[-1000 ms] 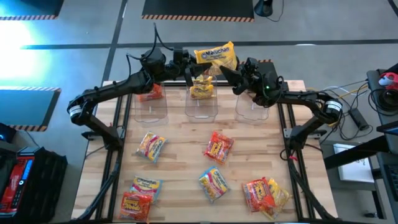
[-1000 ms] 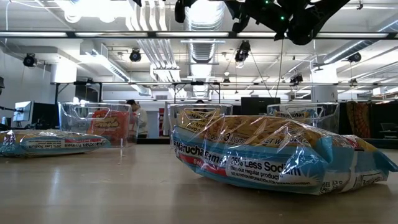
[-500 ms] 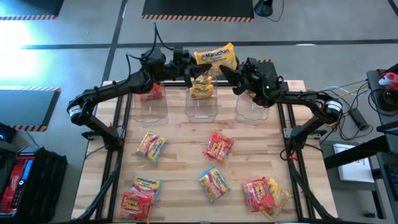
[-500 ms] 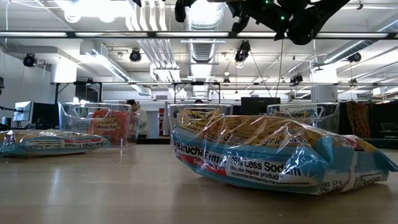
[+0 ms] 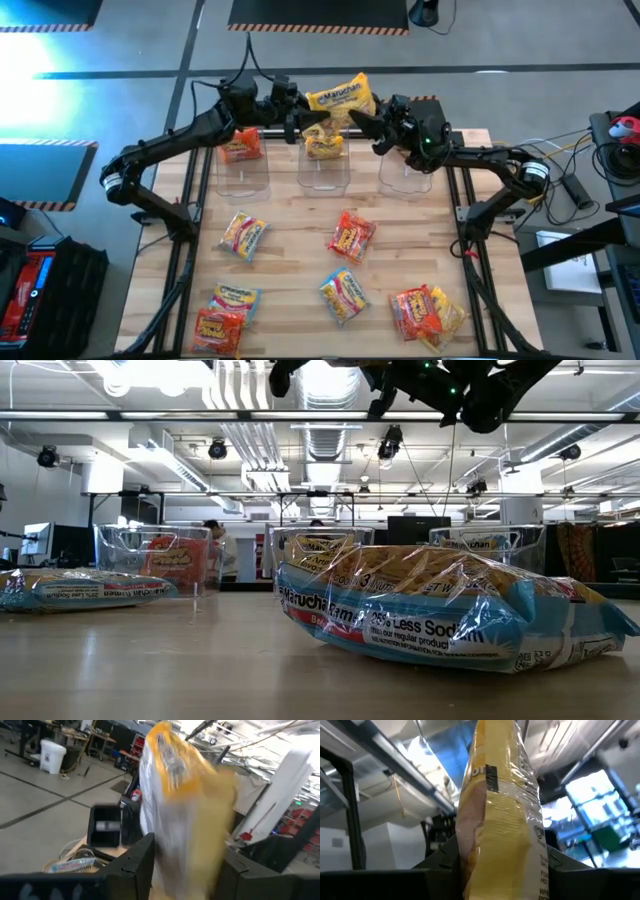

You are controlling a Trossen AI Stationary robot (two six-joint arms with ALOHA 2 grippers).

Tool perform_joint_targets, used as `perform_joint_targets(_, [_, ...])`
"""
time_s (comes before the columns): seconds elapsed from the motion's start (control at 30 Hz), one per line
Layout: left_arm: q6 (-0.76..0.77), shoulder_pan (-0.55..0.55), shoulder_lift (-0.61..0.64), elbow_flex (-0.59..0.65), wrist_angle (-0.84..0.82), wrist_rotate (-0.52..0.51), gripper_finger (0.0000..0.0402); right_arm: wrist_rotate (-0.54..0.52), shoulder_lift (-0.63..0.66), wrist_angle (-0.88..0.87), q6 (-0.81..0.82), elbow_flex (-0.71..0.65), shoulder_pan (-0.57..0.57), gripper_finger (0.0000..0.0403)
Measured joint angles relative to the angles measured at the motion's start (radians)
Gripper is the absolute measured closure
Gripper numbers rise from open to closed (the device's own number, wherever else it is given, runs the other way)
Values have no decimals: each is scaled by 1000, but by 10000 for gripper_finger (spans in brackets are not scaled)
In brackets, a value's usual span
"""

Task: Sort Maruchan noodles
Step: Put the yellow noodle pack into the middle transparent bin

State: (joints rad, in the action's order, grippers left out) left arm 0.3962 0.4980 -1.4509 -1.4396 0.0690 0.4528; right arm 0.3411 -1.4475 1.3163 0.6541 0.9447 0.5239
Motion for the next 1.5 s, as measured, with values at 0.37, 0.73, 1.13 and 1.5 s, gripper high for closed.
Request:
perform_joint_targets(0.37, [-88,22,18,-15,-70,18,182,11,16,-4,43,0,16,277])
perform_joint_targets(0.73, [-250,113,33,-188,-513,3,143,149,36,-261,34,-2,39,276])
perform_joint_targets(1.13, [-310,112,24,-202,-609,7,143,172,69,-515,-109,-3,74,276])
perform_joint_targets(1.5, [-326,109,-51,-201,-599,56,143,266,88,-560,-157,-3,73,276])
